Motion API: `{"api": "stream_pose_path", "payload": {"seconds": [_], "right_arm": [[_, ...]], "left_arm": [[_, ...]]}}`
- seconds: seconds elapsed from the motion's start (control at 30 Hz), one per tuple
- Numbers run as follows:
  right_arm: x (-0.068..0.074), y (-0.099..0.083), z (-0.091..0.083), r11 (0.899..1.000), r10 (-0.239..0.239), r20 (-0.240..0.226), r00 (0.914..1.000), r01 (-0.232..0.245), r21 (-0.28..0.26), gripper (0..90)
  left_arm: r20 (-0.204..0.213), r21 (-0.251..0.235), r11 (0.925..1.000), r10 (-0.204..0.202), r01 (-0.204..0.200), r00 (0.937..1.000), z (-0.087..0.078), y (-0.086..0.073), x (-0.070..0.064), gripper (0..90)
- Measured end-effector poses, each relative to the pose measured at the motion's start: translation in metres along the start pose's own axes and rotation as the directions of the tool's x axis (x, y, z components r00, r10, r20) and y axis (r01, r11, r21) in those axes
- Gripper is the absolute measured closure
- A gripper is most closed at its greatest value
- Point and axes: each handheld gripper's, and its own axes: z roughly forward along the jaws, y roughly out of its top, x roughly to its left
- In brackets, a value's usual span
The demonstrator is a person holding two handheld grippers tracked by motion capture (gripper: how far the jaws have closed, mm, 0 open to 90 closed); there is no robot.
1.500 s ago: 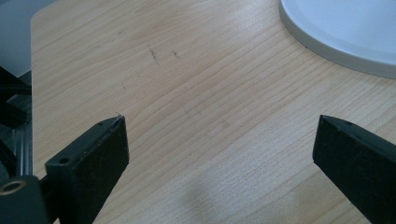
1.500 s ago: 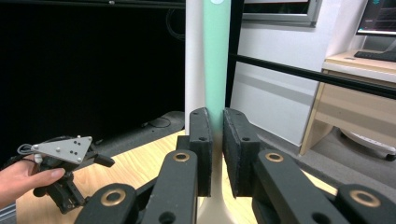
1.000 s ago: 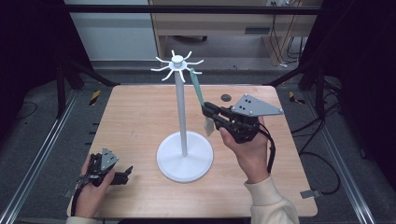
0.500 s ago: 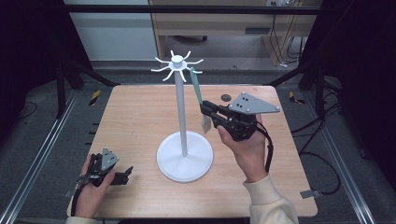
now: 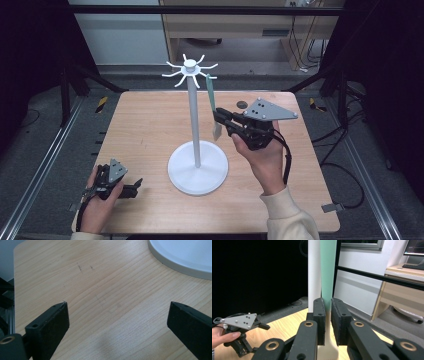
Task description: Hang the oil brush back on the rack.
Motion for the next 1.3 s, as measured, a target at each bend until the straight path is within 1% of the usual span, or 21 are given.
{"api": "stream_pose_path", "payload": {"seconds": [0.17,0.33,0.4,0.5,0.53,0.63,0.7,0.73,0.77,0.83,0.87,0.9,0.93,1.03,1.07,1.1,1.13,1.17,1.2,1.23,1.3], "right_arm": [[0.0,0.001,-0.002,1.0,-0.002,-0.001,1.0,0.002,-0.002,81.8],[0.0,0.001,-0.006,1.0,-0.008,0.018,0.9998,0.008,-0.004,81.6],[-0.001,0.002,-0.01,1.0,-0.012,0.043,0.999,0.012,-0.001,80.8],[-0.001,0.004,-0.016,1.0,-0.028,0.109,0.9936,0.028,0.004,77.0],[-0.002,0.004,-0.017,1.0,-0.031,0.123,0.9919,0.03,0.006,75.4],[-0.003,0.004,-0.02,0.999,-0.042,0.175,0.9836,0.039,0.017,69.6],[-0.005,0.004,-0.021,0.999,-0.041,0.211,0.9766,0.037,0.024,63.1],[-0.006,0.003,-0.021,0.999,-0.045,0.25,0.9671,0.037,0.039,57.1],[-0.006,0.003,-0.021,0.999,-0.045,0.25,0.9671,0.037,0.039,57.1],[-0.007,0.002,-0.02,0.998,-0.054,0.284,0.9573,0.041,0.053,50.7],[-0.009,0.0,-0.019,0.998,-0.048,0.3,0.9527,0.035,0.048,45.1],[-0.009,0.0,-0.019,0.998,-0.048,0.3,0.9527,0.035,0.048,45.1],[-0.01,-0.001,-0.019,0.998,-0.046,0.306,0.9508,0.033,0.046,42.3],[-0.014,-0.003,-0.018,0.999,-0.037,0.324,0.9454,0.025,0.041,32.4],[-0.017,-0.005,-0.017,0.999,-0.038,0.333,0.9423,0.025,0.042,27.5],[-0.019,-0.006,-0.016,0.999,-0.038,0.345,0.9378,0.023,0.05,22.0],[-0.021,-0.011,-0.014,0.996,-0.068,0.401,0.9135,0.038,0.081,16.5],[-0.021,-0.011,-0.014,0.996,-0.068,0.401,0.9135,0.038,0.081,16.5],[-0.023,-0.013,-0.014,0.995,-0.075,0.417,0.9059,0.042,0.088,14.8],[-0.026,-0.017,-0.013,0.995,-0.073,0.427,0.9012,0.035,0.096,11.9],[-0.03,-0.022,-0.014,0.995,-0.059,0.436,0.8979,0.016,0.101,10.0]], "left_arm": [[0.002,0.001,1.0,0.001,-0.001,1.0,0.0,0.0,-0.001,3.5],[0.0,-0.001,1.0,-0.002,0.002,1.0,0.0,0.0,0.0,3.6],[0.002,-0.001,1.0,0.0,0.0,1.0,0.0,0.0,0.0,3.6],[0.002,-0.001,1.0,-0.001,0.001,1.0,0.0,0.0,0.0,3.5],[0.002,-0.002,1.0,-0.001,0.001,1.0,0.0,0.0,0.0,3.5],[0.002,-0.001,1.0,0.0,0.0,1.0,0.0,0.0,0.0,3.5],[0.003,0.0,1.0,0.0,0.0,1.0,0.0,0.0,0.0,3.6],[0.002,0.0,1.0,0.0,0.0,1.0,0.0,0.0,0.0,3.5],[0.001,0.0,1.0,0.0,0.0,1.0,0.0,0.0,0.0,3.5],[0.001,-0.004,1.0,-0.003,0.003,1.0,0.0,0.0,0.0,3.4],[0.0,-0.002,1.0,-0.001,0.001,1.0,0.0,0.0,0.0,3.3],[-0.002,-0.003,1.0,-0.003,0.003,1.0,0.0,0.0,0.0,3.3],[-0.001,-0.003,1.0,-0.003,0.003,1.0,0.0,0.0,0.0,3.3],[0.0,-0.003,1.0,-0.004,0.004,1.0,-0.001,0.0,0.0,3.1],[0.001,-0.005,1.0,-0.005,0.005,1.0,0.0,0.0,0.0,3.1],[0.0,-0.006,1.0,-0.005,0.005,1.0,0.0,0.0,0.0,3.1],[-0.004,-0.008,1.0,-0.005,0.005,1.0,-0.001,0.0,0.0,3.0],[-0.005,-0.011,0.9999,-0.008,0.008,1.0,-0.001,0.0,0.0,3.0],[-0.007,-0.014,0.9999,-0.01,0.01,0.9999,-0.001,0.0,0.0,3.0],[-0.008,-0.014,0.9998,-0.01,0.01,0.9999,-0.001,0.0,0.001,3.0],[-0.011,-0.016,0.9998,-0.012,0.012,0.9999,-0.002,0.0,0.001,3.0]]}}
